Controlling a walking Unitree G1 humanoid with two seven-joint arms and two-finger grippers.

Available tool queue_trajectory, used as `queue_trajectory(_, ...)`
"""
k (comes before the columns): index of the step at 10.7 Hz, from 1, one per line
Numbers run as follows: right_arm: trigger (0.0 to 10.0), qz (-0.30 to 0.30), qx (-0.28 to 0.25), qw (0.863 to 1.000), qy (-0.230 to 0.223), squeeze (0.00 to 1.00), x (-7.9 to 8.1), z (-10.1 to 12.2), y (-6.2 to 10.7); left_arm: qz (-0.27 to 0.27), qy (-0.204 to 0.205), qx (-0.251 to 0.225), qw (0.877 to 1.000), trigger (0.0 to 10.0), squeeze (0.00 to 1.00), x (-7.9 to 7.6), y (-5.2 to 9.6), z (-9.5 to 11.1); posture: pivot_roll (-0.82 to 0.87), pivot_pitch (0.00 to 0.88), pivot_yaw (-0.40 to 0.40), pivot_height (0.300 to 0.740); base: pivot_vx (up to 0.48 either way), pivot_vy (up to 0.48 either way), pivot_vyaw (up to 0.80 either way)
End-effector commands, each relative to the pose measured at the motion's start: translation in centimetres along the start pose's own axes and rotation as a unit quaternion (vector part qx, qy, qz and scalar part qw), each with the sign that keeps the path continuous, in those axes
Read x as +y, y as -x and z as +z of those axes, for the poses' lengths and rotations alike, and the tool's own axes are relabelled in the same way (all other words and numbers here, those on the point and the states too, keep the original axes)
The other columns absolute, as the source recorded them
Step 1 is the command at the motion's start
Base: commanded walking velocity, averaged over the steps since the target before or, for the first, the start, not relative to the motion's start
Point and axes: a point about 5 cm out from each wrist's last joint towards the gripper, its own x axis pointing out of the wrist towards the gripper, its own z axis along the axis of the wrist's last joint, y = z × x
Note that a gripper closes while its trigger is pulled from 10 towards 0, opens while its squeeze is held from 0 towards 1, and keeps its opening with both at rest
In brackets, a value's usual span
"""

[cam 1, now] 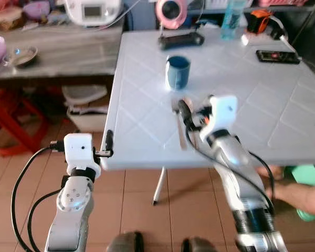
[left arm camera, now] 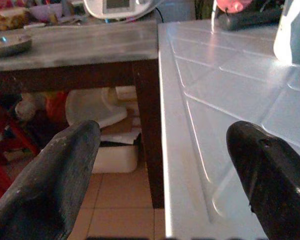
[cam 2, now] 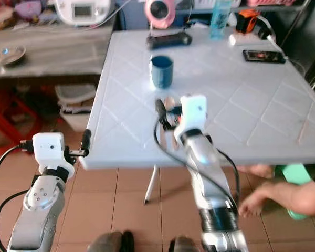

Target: Setting the table

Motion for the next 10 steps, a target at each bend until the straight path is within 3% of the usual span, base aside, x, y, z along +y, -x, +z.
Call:
queue_trajectory(1, 10.0, -0.01, 0.015, 1.0, -0.019, 0.0, 0.0, -0.3, -0.4, -0.003, -0.007, 0.003, 1.0, 10.0, 0.0, 0.2, 0.2, 0.1, 0.06, 0.169, 0.064, 0.74, 0.0, 0.0, 0.0)
queue_trajectory(5, 10.0, 0.014, 0.046, 0.998, -0.04, 0.0, 2.8, -0.2, -2.2, -0.005, -0.01, 0.012, 1.0, 10.0, 0.0, 0.4, 1.0, 0.3, 0.08, 0.207, 0.063, 0.74, 0.0, 0.0, 0.0)
queue_trajectory(8, 10.0, 0.023, 0.057, 0.997, -0.042, 0.0, 3.3, 0.6, -3.5, -0.008, -0.008, 0.025, 1.0, 10.0, 0.0, 0.2, 1.9, 0.1, 0.09, 0.255, 0.057, 0.74, 0.0, 0.0, 0.0)
queue_trajectory(10, 10.0, 0.019, 0.074, 0.996, -0.048, 0.0, 3.3, 0.1, -3.3, -0.008, -0.009, 0.032, 0.999, 10.0, 0.0, 0.3, 2.3, 0.1, 0.09, 0.268, 0.058, 0.74, 0.0, 0.0, 0.0)
